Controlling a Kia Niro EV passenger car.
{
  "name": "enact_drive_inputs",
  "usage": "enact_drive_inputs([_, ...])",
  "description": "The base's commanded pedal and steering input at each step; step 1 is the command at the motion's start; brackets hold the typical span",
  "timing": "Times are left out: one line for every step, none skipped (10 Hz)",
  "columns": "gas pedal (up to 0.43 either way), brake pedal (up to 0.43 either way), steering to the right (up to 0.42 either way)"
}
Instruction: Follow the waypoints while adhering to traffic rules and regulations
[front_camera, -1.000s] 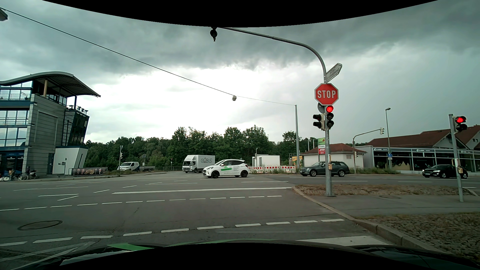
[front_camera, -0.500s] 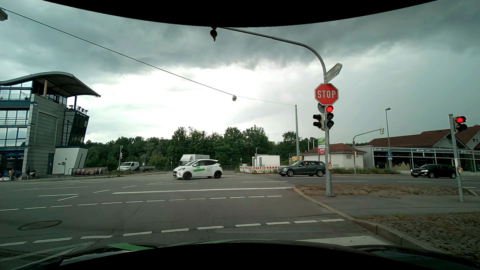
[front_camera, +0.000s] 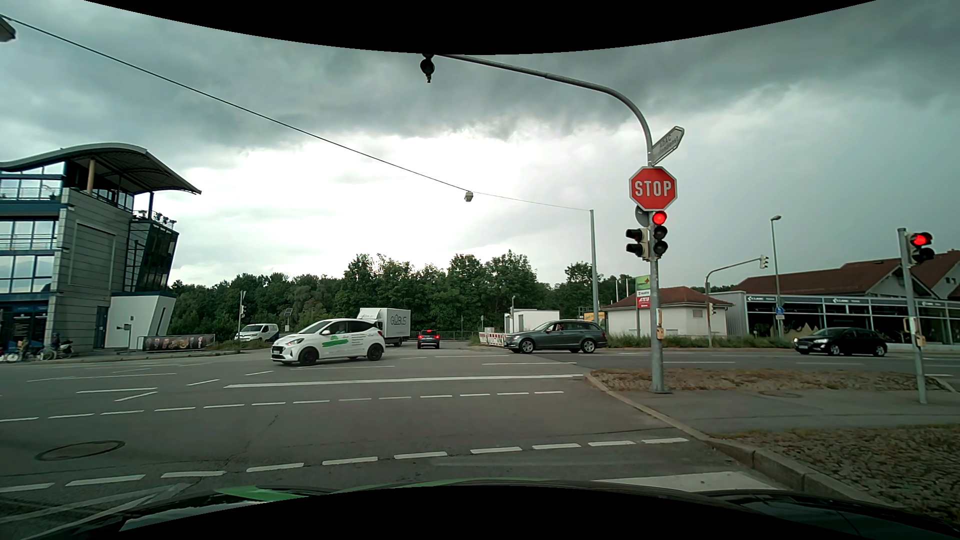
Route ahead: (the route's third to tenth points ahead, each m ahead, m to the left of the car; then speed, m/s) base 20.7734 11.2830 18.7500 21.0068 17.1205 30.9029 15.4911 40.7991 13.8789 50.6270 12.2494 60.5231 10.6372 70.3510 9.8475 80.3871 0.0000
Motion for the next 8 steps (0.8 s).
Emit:
enact_drive_inputs([0.000,0.323,-0.095])
enact_drive_inputs([0.000,0.323,-0.095])
enact_drive_inputs([0.000,0.323,-0.094])
enact_drive_inputs([0.000,0.329,-0.095])
enact_drive_inputs([0.000,0.329,-0.095])
enact_drive_inputs([0.000,0.329,-0.095])
enact_drive_inputs([0.000,0.329,-0.095])
enact_drive_inputs([0.000,0.329,-0.094])
